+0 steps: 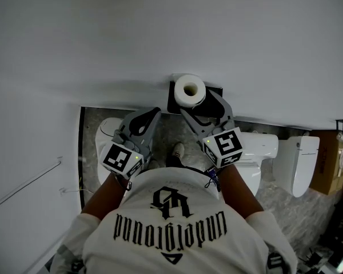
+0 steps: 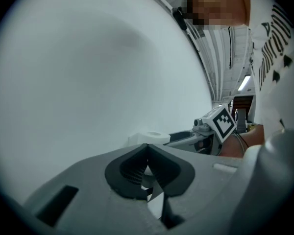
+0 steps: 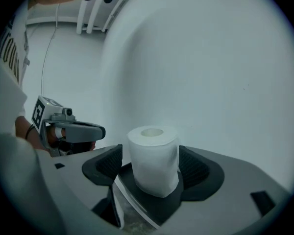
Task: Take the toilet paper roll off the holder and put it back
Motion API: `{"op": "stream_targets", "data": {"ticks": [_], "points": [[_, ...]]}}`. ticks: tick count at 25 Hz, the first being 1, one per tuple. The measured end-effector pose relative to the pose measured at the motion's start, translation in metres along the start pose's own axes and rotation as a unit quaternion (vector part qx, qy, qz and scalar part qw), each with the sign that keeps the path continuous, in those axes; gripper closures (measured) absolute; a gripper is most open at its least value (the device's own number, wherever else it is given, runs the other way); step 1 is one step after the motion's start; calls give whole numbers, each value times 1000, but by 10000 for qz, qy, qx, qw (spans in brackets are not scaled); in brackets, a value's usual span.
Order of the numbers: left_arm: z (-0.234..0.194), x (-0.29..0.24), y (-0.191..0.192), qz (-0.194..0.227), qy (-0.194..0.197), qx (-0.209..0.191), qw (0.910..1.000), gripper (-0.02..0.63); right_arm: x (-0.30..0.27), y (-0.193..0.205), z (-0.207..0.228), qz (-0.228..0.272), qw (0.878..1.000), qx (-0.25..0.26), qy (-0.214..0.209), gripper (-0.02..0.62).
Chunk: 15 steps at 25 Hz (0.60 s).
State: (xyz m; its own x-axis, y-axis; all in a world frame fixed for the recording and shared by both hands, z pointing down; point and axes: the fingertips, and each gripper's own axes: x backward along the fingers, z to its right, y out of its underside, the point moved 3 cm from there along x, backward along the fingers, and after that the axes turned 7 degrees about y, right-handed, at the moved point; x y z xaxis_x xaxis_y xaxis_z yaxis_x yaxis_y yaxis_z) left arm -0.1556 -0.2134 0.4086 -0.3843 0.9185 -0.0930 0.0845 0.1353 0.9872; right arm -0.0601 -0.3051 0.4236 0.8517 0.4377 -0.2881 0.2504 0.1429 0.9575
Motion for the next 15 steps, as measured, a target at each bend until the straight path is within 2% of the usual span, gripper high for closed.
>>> {"op": "stream_targets", "data": {"ticks": [3,15], "points": [[-2,-4,0,-26,-33,0,10000,594,-8,1,0,-67,9998,160,8,278],[-11,-6,2,-68,-148,42,9999,594,-32,2,-2,-218,9994,145,-213,273]]}}
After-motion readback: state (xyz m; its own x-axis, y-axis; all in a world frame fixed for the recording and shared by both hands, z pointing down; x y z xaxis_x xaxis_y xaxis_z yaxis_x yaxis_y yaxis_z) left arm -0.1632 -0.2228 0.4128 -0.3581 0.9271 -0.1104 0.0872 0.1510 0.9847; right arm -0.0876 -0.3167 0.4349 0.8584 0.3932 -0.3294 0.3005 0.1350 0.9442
